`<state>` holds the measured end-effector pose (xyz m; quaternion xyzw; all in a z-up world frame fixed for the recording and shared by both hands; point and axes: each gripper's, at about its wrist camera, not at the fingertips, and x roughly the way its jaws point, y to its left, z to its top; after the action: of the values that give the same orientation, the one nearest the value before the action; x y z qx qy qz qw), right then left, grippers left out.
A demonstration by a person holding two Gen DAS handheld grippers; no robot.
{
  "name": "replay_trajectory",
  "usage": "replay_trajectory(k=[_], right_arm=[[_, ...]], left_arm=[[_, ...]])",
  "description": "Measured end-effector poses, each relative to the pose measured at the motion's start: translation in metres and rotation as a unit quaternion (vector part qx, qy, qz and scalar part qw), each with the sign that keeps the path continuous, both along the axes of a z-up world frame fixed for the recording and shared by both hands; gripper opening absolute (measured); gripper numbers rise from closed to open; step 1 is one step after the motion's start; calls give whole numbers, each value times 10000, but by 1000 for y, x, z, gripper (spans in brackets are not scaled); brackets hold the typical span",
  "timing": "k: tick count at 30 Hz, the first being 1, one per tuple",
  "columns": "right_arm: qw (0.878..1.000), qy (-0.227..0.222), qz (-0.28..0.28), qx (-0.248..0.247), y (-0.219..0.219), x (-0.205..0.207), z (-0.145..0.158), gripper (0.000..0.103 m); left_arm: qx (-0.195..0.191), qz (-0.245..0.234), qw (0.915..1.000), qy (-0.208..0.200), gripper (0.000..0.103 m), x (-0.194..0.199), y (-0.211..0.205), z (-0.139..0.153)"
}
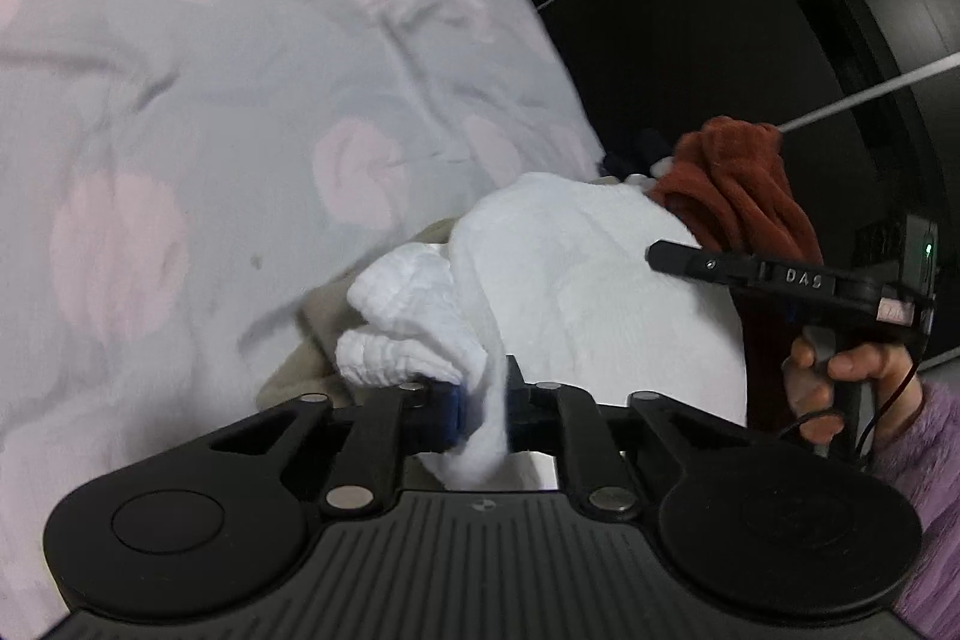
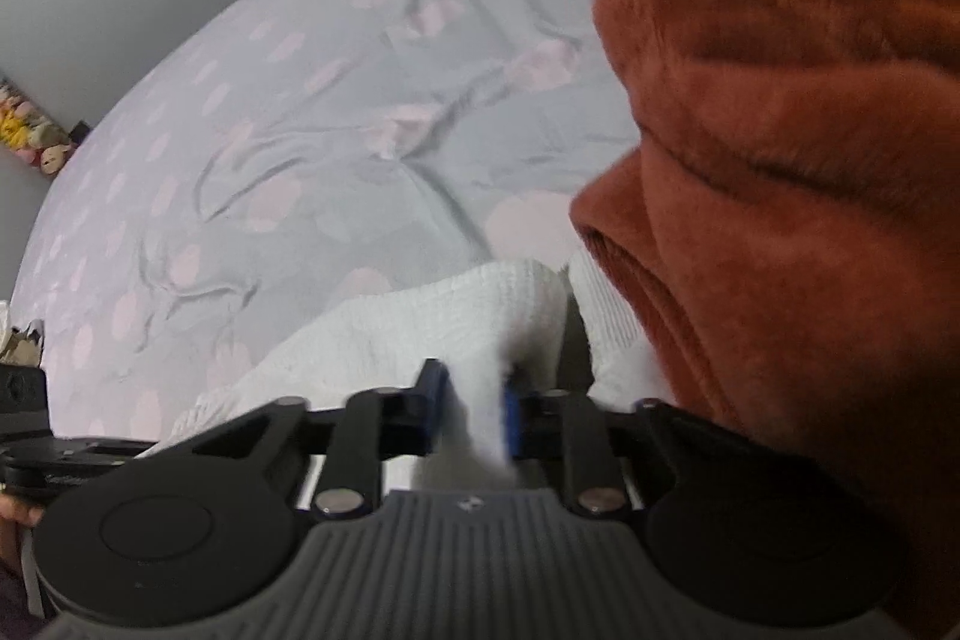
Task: Fold clothes
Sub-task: 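Carry the lifted white shirt with both grippers toward the rust-red fleece stack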
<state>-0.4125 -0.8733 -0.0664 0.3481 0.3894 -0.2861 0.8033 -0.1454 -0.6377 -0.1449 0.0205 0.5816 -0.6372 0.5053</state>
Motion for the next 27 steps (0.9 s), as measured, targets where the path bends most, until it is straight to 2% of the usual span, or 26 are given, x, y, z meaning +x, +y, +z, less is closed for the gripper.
replay_trajectory(k=[3, 5, 7, 9, 13, 20, 22, 25, 27], right_arm=[[9983, -330, 290, -390, 14, -12, 26, 11], [9956, -483, 420, -690, 22, -19, 40, 11], [9929, -467, 469, -990, 27, -21, 49, 10], [9908, -281, 484, -1229, 29, -16, 49, 9], [9893, 115, 468, -1379, 28, 3, 24, 8], [9897, 583, 332, -1265, 12, 16, -24, 9], [9892, 632, 318, -1287, 11, 20, -27, 11], [9907, 416, 125, -1289, 15, 11, -11, 20], [9902, 209, 19, -1381, 22, 2, 5, 31]], left_arm=[[-552, -45, 9977, -389, 7, -8, 8, 17], [-1001, -104, 9928, -644, 6, -14, 17, 31], [-1114, -150, 9890, -958, 6, -20, 17, 37], [-998, -147, 9887, -1112, 6, -22, 12, 35], [-545, -124, 9911, -1206, 6, -19, -3, 17], [-38, -118, 9938, -1101, 8, -14, -17, -6], [16, -93, 9941, -1082, 10, -13, -15, -2], [5, -46, 9947, -1031, 15, -9, -10, 7], [-27, 20, 9940, -1097, 19, -8, -7, 13]])
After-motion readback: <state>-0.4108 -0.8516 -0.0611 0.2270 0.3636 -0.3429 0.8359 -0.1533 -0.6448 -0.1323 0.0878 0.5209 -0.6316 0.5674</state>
